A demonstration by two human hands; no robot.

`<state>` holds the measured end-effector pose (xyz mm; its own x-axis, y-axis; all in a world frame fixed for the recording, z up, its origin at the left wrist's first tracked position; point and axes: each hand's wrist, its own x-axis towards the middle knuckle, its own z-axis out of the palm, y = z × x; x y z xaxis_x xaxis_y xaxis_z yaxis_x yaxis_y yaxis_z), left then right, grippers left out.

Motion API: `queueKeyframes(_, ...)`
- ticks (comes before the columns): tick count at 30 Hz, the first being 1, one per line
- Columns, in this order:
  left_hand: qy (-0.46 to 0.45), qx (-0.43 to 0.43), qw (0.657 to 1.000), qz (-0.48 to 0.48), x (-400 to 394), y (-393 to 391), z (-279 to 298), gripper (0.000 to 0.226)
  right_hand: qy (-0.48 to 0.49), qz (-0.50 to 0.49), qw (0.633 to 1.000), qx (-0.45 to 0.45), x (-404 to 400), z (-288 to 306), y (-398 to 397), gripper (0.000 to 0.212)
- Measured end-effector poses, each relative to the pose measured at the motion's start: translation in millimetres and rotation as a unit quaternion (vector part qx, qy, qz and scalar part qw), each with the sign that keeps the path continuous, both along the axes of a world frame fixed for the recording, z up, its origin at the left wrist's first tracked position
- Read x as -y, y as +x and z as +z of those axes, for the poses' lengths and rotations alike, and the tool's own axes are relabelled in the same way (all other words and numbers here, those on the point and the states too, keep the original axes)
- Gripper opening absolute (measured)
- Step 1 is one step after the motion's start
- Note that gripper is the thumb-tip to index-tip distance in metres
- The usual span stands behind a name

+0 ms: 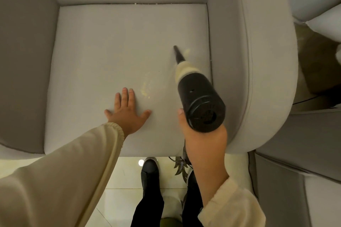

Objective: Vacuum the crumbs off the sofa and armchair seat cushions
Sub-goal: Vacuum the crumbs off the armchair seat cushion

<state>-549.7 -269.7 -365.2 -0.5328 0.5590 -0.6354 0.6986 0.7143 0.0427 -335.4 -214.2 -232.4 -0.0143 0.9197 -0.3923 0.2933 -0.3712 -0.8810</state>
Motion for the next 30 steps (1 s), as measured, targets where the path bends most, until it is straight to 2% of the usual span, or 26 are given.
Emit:
queueKeyframes(3, -0.007, 0.000, 1.000, -0.005, -0.5, 0.0, 0.0, 0.107, 0.031, -0.028, 0.999, -0.025, -8.6, 1.6, -1.6, 0.033)
queueKeyframes(7, -0.009, 0.000, 1.000, -0.005, -0.4, 1.1, -0.3, 0.108, 0.033, -0.017, 0.999, -0.013, -1.9, -3.4, -0.6, 0.033)
queueKeyframes(10, -0.012, 0.004, 1.000, -0.007, -0.4, -0.1, 0.1, 0.109, -0.024, 0.025, 0.999, 0.004, 22.7, -5.2, 6.2, 0.031)
queueKeyframes(14, -0.014, 0.017, 1.000, -0.016, -1.2, -4.0, 1.9, 0.109, -0.020, 0.084, 0.996, -0.022, 35.2, -1.1, 8.8, 0.034)
queueKeyframes(18, -0.013, 0.008, 1.000, -0.010, -0.8, -3.1, 2.0, 0.109, 0.014, 0.008, 1.000, -0.020, 19.2, -0.2, 6.0, 0.027)
queueKeyframes(21, -0.020, 0.009, 1.000, -0.010, -1.3, -2.1, 1.0, 0.110, 0.029, -0.023, 0.999, -0.016, 13.2, -0.5, 10.0, 0.032)
queueKeyframes(24, -0.033, 0.008, 0.999, -0.011, -1.8, -1.6, 0.1, 0.112, 0.006, -0.011, 1.000, 0.006, 27.1, -2.9, 17.0, 0.034)
queueKeyframes(30, -0.038, 0.017, 0.999, -0.021, -2.1, -2.1, 0.4, 0.115, -0.030, 0.037, 0.999, -0.020, 48.4, -2.8, 5.7, 0.036)
